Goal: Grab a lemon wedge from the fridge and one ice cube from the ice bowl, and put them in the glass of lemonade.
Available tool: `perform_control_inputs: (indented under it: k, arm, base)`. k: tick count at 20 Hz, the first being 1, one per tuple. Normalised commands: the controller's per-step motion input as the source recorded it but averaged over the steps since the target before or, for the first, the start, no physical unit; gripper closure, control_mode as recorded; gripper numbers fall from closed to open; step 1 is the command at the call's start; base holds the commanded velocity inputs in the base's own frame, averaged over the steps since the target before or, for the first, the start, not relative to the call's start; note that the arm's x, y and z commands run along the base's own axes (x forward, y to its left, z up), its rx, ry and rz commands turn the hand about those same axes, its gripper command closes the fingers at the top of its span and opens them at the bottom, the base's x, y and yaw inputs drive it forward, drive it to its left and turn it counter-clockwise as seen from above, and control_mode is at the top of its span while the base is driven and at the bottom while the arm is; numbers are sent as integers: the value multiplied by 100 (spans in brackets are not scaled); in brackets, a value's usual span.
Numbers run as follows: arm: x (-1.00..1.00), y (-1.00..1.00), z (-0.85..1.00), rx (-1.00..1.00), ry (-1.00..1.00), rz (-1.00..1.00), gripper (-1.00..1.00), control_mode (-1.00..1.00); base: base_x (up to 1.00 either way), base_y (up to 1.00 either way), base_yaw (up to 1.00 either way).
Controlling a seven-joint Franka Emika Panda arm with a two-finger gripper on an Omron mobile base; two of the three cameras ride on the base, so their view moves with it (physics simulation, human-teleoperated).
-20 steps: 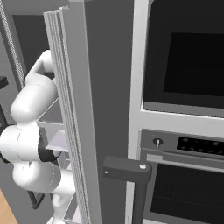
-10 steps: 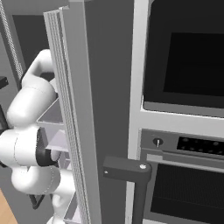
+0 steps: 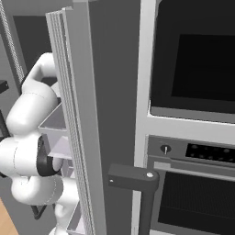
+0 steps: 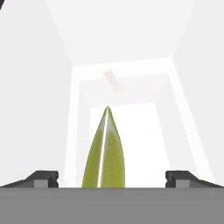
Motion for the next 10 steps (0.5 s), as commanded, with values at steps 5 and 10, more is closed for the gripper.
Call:
perform_control_inputs:
  k: [5,10]
  arm:
    - [0,0,-16,0,10,-1,100,-100]
    - [0,0,-10,0,8,0,100,-100]
  base:
    - [0,0,0]
    - [0,0,0]
